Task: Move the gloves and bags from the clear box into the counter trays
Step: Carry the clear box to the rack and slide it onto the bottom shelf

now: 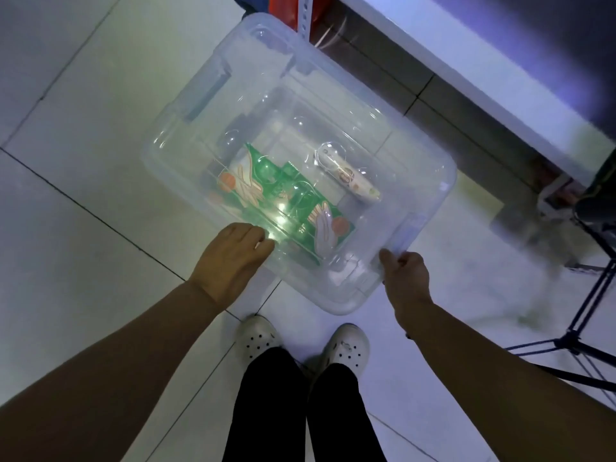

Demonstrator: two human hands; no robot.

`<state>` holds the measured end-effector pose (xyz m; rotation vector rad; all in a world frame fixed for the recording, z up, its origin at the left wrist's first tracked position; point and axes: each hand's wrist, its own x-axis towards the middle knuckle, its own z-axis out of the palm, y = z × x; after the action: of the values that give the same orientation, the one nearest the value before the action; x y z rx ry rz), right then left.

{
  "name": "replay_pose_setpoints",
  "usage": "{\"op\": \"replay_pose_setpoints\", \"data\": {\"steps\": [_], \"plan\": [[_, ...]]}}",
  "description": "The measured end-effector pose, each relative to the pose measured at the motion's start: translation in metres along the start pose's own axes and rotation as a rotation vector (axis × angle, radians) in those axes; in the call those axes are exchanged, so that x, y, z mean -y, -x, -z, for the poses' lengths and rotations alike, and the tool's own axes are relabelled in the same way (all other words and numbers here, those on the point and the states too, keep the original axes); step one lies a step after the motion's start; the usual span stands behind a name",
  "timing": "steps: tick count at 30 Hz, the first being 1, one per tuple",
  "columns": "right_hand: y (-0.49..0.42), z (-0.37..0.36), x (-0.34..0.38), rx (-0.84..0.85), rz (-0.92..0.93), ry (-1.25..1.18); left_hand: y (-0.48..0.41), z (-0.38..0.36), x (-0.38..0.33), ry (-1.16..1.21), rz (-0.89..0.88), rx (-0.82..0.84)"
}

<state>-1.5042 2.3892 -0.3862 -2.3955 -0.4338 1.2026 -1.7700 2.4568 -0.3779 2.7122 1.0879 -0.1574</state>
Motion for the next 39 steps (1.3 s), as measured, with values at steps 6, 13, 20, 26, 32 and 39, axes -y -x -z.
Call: {"op": "replay_pose_setpoints", "data": {"steps": [6,13,20,26,32,39], "plan": [[-0.040,0.032,0.027,-0.164,0.135,0.069,-0.031,0.007,-0.023,0.175,-0.032,0.019],[-0.069,0.048,0.030,-0.127,0.097,0.152,-0.049,0.007,-0.007,0.100,0.135,0.028],[-0.077,0.042,0.025,-0.100,-0.102,-0.120,-0.046,-0.007,0.000,0.089,0.139,0.025],[-0.075,0.041,0.024,-0.230,-0.015,-0.096,-0.046,-0.013,0.005,0.056,0.110,-0.011],[-0.067,0.034,0.032,-0.396,0.133,0.212,-0.048,-0.007,0.005,0.086,0.119,-0.012],[-0.065,0.034,0.053,-0.411,0.034,0.330,-0.070,0.028,0.049,0.255,0.449,-0.056]]}}
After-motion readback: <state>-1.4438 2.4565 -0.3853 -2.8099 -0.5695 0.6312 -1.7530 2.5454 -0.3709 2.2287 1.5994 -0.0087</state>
